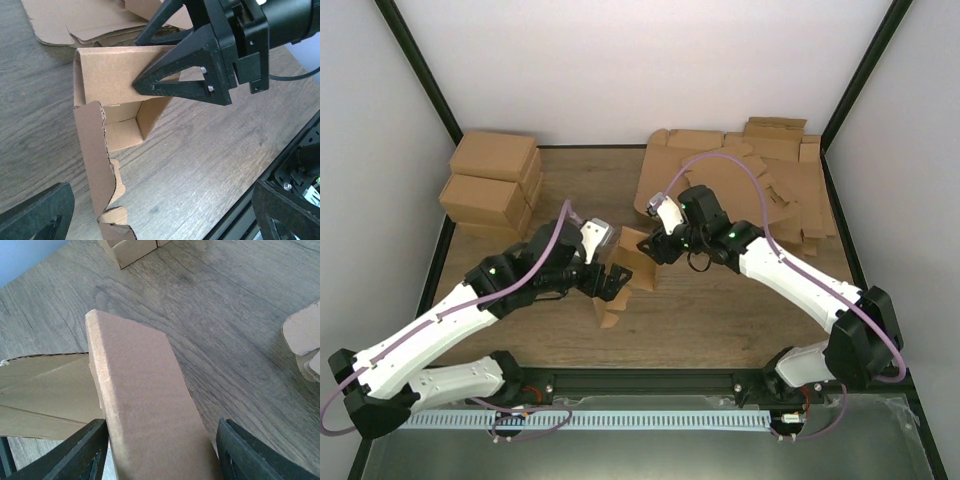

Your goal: Fold the paper box

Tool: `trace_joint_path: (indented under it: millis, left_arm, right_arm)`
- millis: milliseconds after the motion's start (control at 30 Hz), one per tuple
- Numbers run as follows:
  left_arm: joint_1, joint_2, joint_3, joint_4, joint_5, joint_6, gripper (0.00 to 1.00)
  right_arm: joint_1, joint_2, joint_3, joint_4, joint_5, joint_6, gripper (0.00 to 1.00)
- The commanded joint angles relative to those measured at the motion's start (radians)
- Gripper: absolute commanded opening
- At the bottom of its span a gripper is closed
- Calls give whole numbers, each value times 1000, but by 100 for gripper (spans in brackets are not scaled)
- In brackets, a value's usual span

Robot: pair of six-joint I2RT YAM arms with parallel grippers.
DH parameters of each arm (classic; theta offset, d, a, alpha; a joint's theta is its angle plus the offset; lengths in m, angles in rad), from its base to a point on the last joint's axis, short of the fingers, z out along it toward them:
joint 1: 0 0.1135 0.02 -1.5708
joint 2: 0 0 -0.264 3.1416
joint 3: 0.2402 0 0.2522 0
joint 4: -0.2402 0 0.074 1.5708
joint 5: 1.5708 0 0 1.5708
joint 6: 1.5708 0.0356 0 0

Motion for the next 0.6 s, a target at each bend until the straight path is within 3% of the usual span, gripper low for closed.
trace_joint_path:
  millis: [0,333,567]
  left_arm:
    - [-20,-6,-15,29,-53,-20,100]
    - [-32,57,-8,10,-37,-20,100]
    - [-32,94,12,-47,-161,-34,85]
  right_arm:
    - [8,-39,-8,21,-3,19,62]
    - [9,-39,-6,15,5,15,62]
    - [10,-44,-4,1,26,1,62]
